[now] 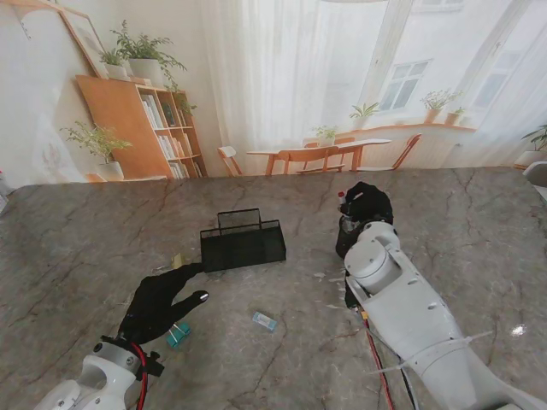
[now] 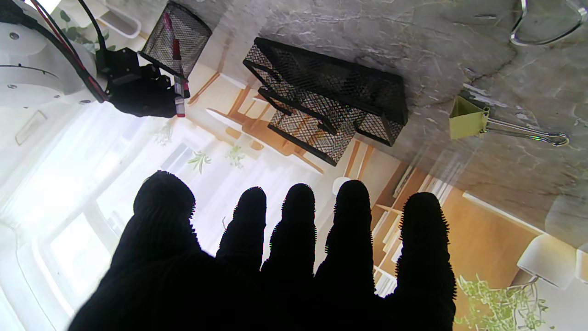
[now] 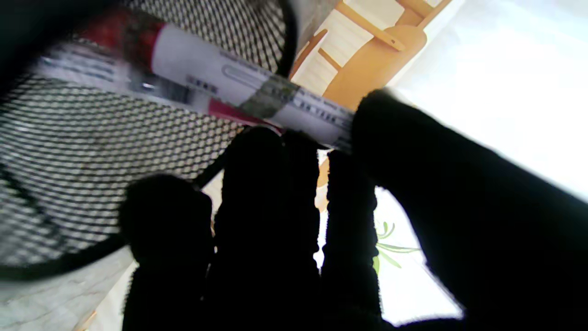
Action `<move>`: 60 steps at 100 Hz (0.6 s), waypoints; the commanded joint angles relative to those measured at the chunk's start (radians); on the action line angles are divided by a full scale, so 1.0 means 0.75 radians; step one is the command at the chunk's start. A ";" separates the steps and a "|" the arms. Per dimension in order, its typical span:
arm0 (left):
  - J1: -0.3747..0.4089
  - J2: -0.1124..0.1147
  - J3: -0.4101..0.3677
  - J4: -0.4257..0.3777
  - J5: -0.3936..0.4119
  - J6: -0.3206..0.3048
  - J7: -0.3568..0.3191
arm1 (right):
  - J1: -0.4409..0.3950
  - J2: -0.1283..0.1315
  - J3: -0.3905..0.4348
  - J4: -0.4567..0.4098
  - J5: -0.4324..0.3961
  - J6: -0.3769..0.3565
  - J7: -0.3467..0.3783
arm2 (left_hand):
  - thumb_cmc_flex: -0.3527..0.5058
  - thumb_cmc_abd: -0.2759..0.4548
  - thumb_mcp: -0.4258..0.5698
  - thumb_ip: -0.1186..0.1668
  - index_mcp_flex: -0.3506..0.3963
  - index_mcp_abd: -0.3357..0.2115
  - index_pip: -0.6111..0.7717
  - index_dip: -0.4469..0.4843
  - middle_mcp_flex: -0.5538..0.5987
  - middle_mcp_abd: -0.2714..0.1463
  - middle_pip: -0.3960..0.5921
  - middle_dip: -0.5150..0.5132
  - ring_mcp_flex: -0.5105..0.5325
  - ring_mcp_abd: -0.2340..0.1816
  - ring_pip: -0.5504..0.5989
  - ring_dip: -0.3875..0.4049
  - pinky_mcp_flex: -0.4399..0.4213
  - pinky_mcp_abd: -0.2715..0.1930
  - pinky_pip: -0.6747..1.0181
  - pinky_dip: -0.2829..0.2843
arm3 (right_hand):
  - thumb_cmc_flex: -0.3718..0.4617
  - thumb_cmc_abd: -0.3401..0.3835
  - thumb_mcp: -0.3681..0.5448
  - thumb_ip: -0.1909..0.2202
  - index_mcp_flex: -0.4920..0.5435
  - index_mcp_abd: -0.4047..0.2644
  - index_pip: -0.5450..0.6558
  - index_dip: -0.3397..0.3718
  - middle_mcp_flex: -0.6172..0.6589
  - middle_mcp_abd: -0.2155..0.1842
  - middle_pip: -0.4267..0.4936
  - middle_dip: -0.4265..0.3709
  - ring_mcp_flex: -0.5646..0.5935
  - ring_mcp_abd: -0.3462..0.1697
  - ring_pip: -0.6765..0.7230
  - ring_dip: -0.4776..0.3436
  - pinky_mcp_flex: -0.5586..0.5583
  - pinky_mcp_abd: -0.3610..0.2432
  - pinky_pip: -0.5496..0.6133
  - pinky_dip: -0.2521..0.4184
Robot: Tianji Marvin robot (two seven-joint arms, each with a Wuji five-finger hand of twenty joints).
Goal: Organize desk stationery
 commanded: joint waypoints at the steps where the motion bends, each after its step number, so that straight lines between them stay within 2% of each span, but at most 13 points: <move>1: 0.010 -0.002 0.004 -0.003 -0.006 -0.001 0.005 | -0.022 0.016 0.002 -0.010 -0.016 -0.002 0.034 | 0.046 0.098 -0.015 0.026 0.010 -0.007 0.011 0.015 0.005 -0.009 0.002 0.012 0.013 -0.004 0.010 0.011 -0.007 -0.003 0.019 0.018 | 0.113 0.196 0.032 0.181 0.039 -0.130 0.145 0.060 0.010 0.042 0.055 0.009 -0.027 -0.024 0.015 0.035 0.005 0.014 -0.010 -0.030; 11: 0.012 -0.003 0.003 -0.005 -0.007 -0.002 0.007 | -0.036 0.027 0.008 -0.030 -0.035 -0.010 0.054 | 0.055 0.105 -0.015 0.024 0.011 -0.010 0.012 0.015 0.008 -0.011 0.003 0.012 0.013 -0.005 0.010 0.011 -0.007 -0.003 0.019 0.018 | 0.110 0.266 -0.073 0.195 0.015 -0.123 0.119 0.034 -0.016 0.057 0.036 -0.002 -0.050 -0.020 0.001 0.071 -0.019 0.026 -0.021 -0.037; 27: 0.015 -0.003 0.001 -0.007 -0.007 -0.005 0.009 | -0.060 0.047 0.019 -0.076 -0.067 -0.023 0.086 | 0.070 0.116 -0.015 0.022 0.013 -0.011 0.013 0.015 0.008 -0.010 0.003 0.012 0.015 -0.005 0.010 0.011 -0.007 -0.001 0.019 0.019 | 0.098 0.307 -0.175 0.181 -0.020 -0.124 0.092 0.030 -0.088 0.076 0.018 0.013 -0.092 -0.006 -0.006 0.106 -0.066 0.053 -0.027 -0.037; 60: 0.020 -0.006 -0.003 -0.008 -0.008 -0.016 0.024 | -0.090 0.077 0.032 -0.145 -0.104 -0.030 0.160 | 0.092 0.140 -0.019 0.018 0.019 -0.007 0.014 0.015 0.014 -0.010 0.004 0.013 0.020 -0.006 0.012 0.011 -0.007 -0.003 0.017 0.018 | 0.084 0.349 -0.249 0.195 -0.271 -0.087 -0.119 0.096 -0.357 0.119 -0.048 0.114 -0.216 0.019 0.029 0.154 -0.183 0.105 0.011 -0.007</move>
